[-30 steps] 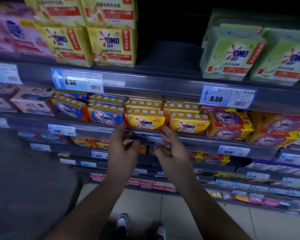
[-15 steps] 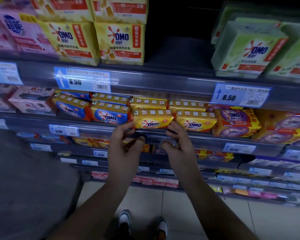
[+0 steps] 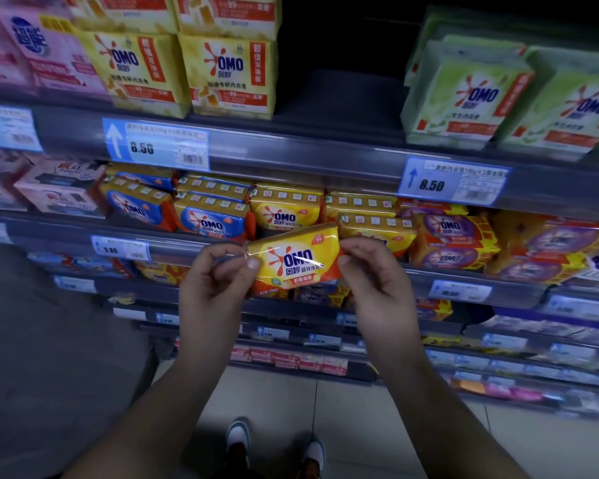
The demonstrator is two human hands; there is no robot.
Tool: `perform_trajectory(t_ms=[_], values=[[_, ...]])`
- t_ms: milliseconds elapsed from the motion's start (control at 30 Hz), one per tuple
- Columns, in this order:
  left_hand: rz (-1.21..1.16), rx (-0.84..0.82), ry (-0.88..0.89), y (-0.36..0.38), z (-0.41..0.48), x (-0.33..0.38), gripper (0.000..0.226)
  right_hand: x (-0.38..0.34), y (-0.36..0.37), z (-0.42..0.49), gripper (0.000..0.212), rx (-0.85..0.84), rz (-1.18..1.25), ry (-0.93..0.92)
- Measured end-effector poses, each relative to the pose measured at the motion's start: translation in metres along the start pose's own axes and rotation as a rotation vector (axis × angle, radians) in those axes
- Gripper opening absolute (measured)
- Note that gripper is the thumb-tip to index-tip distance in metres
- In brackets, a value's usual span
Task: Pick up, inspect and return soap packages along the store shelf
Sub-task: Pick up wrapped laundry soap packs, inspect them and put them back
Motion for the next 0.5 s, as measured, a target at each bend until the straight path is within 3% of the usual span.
perform_trajectory(t_ms=[233, 433, 500], values=[[-0.057, -0.030, -0.046, 0.018, -0.003, 0.002, 0.024, -0.005, -0.038, -0.010, 0.022, 0.040, 0.036, 0.096], [-0.396, -0.091, -0.394, 0.037, 0.004, -0.001, 0.019, -0.006, -0.066, -0.017, 0.016, -0.007, 0.201, 0.175], [-0.472, -0.132, -0.490, 0.040, 0.005, 0.000, 0.032, -0.006, -0.071, -0.019, 0.018, -0.041, 0.213, 0.211]])
Point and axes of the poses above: each hand's wrist, its own z-axis towards the middle knuckle, its own y-axis out of the palm, x = y × z, the point moved 2 cm from there along z, towards the middle knuckle, and after that the axes turned 15 degrees about -x, right-handed, at the moved point
